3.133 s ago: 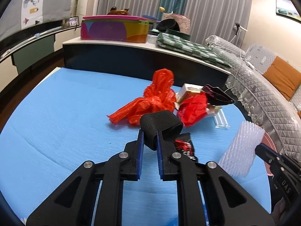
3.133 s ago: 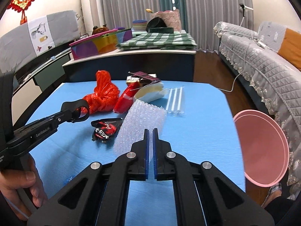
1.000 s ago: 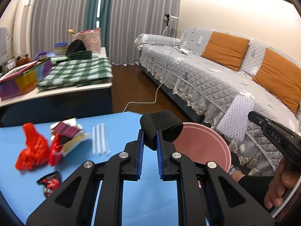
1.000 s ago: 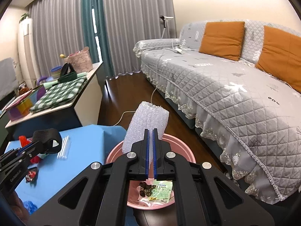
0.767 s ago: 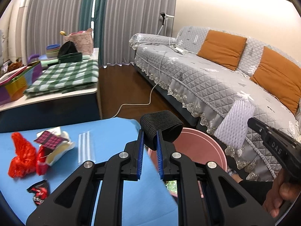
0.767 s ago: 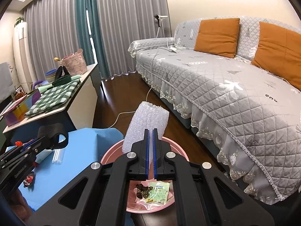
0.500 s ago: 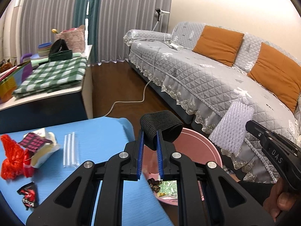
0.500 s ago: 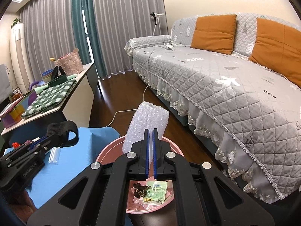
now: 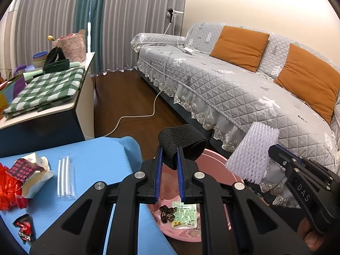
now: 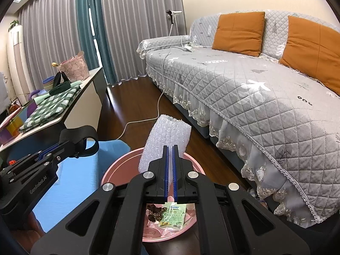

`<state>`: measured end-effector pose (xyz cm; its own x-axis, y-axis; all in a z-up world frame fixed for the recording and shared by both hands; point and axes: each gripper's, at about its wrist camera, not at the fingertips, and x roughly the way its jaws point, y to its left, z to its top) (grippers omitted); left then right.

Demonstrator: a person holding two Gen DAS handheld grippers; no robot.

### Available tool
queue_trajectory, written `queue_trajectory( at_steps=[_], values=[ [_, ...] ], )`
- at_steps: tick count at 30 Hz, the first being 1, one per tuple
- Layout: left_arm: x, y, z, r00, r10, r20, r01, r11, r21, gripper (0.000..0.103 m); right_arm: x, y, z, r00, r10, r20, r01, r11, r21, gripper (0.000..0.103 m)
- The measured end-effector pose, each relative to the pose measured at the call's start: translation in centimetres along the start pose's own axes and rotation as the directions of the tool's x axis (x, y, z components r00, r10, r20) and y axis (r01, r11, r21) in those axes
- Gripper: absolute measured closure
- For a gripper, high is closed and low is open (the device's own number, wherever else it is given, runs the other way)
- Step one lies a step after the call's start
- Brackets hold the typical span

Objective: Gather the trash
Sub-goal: 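Open both tools to drop the bubble wrap and black band into the bin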

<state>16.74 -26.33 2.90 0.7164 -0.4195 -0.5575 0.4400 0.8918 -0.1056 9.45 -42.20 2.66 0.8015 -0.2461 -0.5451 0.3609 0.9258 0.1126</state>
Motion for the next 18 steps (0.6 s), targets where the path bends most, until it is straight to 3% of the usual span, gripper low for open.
queue_trajectory(
  at_steps=[1, 2, 3, 5, 18],
  values=[
    [0.2, 0.0, 0.0, 1.000, -0.004, -0.006, 0.004, 1.000, -0.002, 0.084, 0.2, 0.0, 0.0, 1.000, -0.001, -0.007, 0.001, 1.000, 0.000, 0.096],
    [0.4, 0.0, 0.0, 1.000, -0.003, -0.010, 0.003, 1.000, -0.004, 0.080, 0.5, -0.1, -0.1, 1.000, -0.003, -0.021, 0.003, 1.000, 0.000, 0.088],
    [0.7, 0.0, 0.0, 1.000, -0.012, -0.021, 0.012, 1.000, -0.011, 0.075, 0.8, -0.1, -0.2, 0.999, -0.008, -0.034, 0.008, 1.000, -0.001, 0.069],
    [1.0, 0.0, -0.1, 1.000, -0.016, -0.027, 0.016, 1.000, -0.016, 0.073, 0.9, -0.2, -0.4, 0.999, -0.025, -0.037, 0.025, 1.000, 0.008, 0.046],
    [-2.1, 1.5, -0.1, 1.000, 0.026, 0.007, -0.026, 0.999, -0.036, 0.073, -0.3, 0.5, 0.0, 1.000, -0.001, -0.015, 0.001, 1.000, 0.003, 0.046]
  ],
)
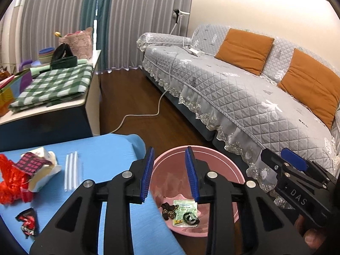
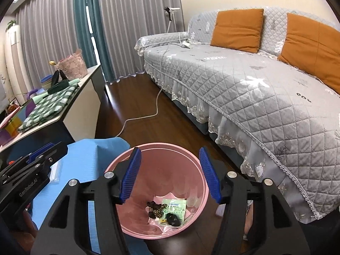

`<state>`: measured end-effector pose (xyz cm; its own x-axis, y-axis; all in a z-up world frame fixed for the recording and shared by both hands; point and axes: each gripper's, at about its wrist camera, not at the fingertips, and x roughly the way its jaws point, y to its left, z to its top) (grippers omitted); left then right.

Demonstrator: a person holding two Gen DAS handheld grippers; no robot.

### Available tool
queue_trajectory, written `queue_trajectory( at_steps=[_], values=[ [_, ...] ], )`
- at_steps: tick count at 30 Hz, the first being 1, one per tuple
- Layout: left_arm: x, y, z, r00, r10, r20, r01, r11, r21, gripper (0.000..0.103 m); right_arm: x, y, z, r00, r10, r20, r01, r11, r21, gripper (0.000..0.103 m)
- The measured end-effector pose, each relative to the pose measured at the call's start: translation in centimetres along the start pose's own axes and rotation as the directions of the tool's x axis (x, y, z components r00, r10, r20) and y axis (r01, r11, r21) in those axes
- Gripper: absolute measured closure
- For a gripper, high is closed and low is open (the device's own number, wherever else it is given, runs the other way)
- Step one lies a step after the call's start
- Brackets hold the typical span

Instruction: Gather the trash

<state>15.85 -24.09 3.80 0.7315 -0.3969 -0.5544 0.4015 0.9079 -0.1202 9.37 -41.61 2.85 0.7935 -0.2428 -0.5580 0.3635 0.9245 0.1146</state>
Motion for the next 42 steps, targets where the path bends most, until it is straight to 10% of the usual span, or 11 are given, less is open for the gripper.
queue_trajectory(
  at_steps=[29, 42],
  values=[
    [-18.8, 13.5, -4.3, 0.968, 0.223, 0.119, -0.209, 0.971, -0.115, 0.073, -8.3, 10.0, -1.8, 0.976, 0.207, 0.067, -0.188, 0.958, -0.216, 0.046],
    [-23.1, 17.8, -5.7, 0.967, 0.205, 0.152, -0.164, 0.955, -0.248, 0.073, -14.6, 13.5, -2.2, 0.975, 0.212, 0.065, -0.190, 0.950, -0.247, 0.046]
  ],
)
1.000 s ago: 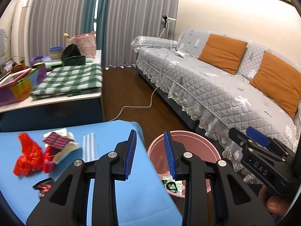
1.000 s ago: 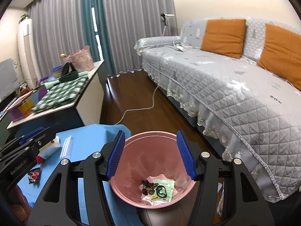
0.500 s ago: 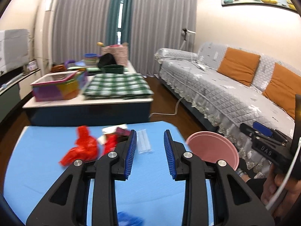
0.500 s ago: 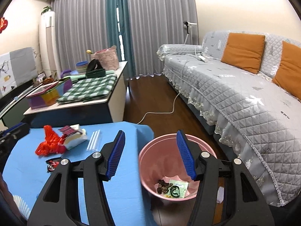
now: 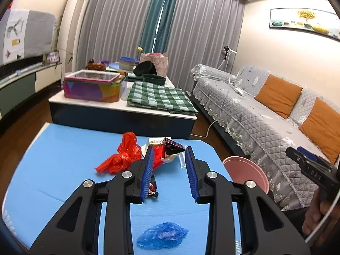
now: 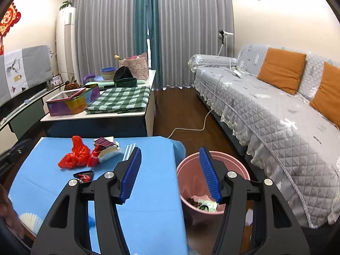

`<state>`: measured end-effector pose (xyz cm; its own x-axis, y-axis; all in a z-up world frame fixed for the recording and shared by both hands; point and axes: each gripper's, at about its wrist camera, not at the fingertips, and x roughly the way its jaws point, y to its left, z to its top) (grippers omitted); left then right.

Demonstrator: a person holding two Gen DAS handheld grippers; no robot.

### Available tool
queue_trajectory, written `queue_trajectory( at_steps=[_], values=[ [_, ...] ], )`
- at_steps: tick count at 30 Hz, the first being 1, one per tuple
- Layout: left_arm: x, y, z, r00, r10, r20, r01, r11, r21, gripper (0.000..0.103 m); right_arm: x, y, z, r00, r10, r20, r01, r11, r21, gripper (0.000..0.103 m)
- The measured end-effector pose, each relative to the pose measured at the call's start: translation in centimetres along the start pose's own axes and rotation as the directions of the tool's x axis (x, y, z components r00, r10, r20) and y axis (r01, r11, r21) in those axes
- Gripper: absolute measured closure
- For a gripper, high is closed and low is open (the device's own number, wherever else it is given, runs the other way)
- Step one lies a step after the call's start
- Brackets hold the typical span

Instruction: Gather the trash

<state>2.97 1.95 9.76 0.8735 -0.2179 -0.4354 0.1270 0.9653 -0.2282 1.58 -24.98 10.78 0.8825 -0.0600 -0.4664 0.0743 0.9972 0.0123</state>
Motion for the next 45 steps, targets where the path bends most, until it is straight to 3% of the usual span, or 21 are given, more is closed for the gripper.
queue_trajectory(
  at_steps=[10, 24, 28, 37, 45],
  values=[
    [-1.3, -0.6, 0.6, 0.998, -0.057, 0.033, 0.058, 0.998, -0.014, 0.073, -1.3, 3.9, 0.6, 0.999, 0.039, -0.016, -0.039, 0.999, -0.019, 0.046],
    [0.1, -0.3, 0.5, 0.999, -0.053, 0.004, 0.053, 0.998, -0.032, 0.073, 0.4, 3.2, -0.1, 0.996, 0.055, -0.065, -0.054, 0.998, 0.012, 0.046],
    [0.2, 0.7, 0.2, 1.000, -0.015, -0.002, 0.014, 1.000, -0.027, 0.073, 1.7, 3.4, -0.3, 0.995, 0.068, -0.079, -0.068, 0.998, 0.013, 0.046],
    [2.4, 4.2, -3.6, 0.990, 0.064, -0.124, -0.068, 0.997, -0.028, 0.073, 5.3, 4.3, -2.2, 0.989, 0.096, -0.114, -0.094, 0.995, 0.019, 0.046],
    [4.9, 7.2, -5.3, 0.976, 0.138, -0.171, -0.151, 0.986, -0.067, 0.073, 7.7, 7.9, -6.3, 0.959, 0.238, -0.152, -0.245, 0.969, -0.031, 0.048]
  ],
)
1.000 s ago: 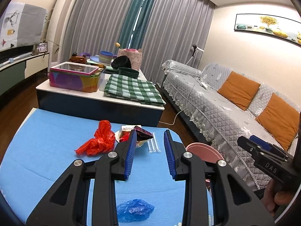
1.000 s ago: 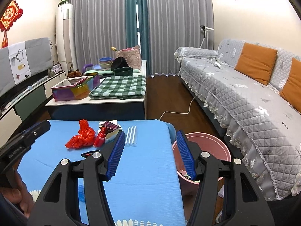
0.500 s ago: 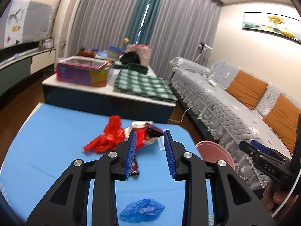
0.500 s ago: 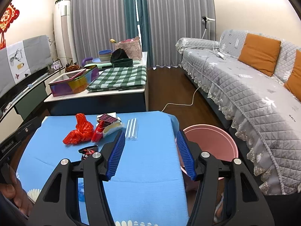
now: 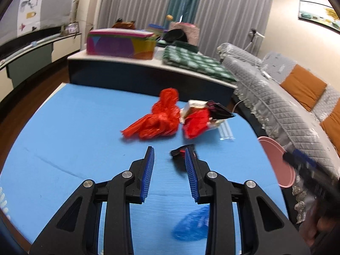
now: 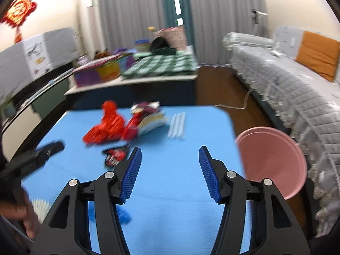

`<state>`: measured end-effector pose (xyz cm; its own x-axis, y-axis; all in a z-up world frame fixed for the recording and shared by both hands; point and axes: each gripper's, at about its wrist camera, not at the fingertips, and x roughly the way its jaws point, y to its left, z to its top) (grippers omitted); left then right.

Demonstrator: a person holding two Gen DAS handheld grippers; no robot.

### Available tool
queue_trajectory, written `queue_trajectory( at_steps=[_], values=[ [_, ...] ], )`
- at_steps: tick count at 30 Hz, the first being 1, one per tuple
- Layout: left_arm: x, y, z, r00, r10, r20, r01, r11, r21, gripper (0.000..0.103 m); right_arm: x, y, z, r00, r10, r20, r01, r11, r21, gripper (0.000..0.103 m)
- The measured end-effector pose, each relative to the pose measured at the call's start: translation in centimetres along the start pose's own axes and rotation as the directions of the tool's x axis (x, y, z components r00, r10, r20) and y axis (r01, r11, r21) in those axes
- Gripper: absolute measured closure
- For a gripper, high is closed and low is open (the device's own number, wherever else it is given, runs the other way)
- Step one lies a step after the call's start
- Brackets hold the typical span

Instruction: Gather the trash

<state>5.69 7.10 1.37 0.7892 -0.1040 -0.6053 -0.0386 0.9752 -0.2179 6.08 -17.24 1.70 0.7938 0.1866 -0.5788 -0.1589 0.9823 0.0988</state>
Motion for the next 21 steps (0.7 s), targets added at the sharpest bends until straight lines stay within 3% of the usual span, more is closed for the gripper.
queue_trajectory(
  at_steps=[8, 13, 19, 20, 21],
  values=[
    [2.2, 0.8, -0.1, 0.999, 0.049, -0.013, -0.049, 0.999, 0.018, 0.073, 2.6, 3.0, -2.8, 0.987, 0.147, -0.062, -0.149, 0.989, -0.025, 0.048],
    [2.1, 2.5, 0.4, 0.997, 0.074, 0.009, -0.074, 0.997, -0.027, 0.073, 2.9, 5.0, -4.5, 0.968, 0.225, -0.109, -0.236, 0.966, -0.104, 0.041],
    [2.3, 3.1, 0.3, 0.997, 0.075, 0.001, -0.075, 0.996, -0.056, 0.073, 4.5, 7.4, -7.0, 0.937, 0.267, -0.227, -0.307, 0.938, -0.160, 0.038],
    [2.4, 3.0, 0.3, 0.997, 0.073, 0.001, -0.073, 0.996, -0.051, 0.073, 4.8, 7.6, -7.4, 0.932, 0.267, -0.244, -0.311, 0.936, -0.167, 0.042],
    [2.5, 2.8, 0.3, 0.997, 0.071, 0.000, -0.071, 0.997, -0.042, 0.073, 5.0, 7.7, -7.7, 0.927, 0.274, -0.258, -0.323, 0.931, -0.169, 0.055]
  ],
)
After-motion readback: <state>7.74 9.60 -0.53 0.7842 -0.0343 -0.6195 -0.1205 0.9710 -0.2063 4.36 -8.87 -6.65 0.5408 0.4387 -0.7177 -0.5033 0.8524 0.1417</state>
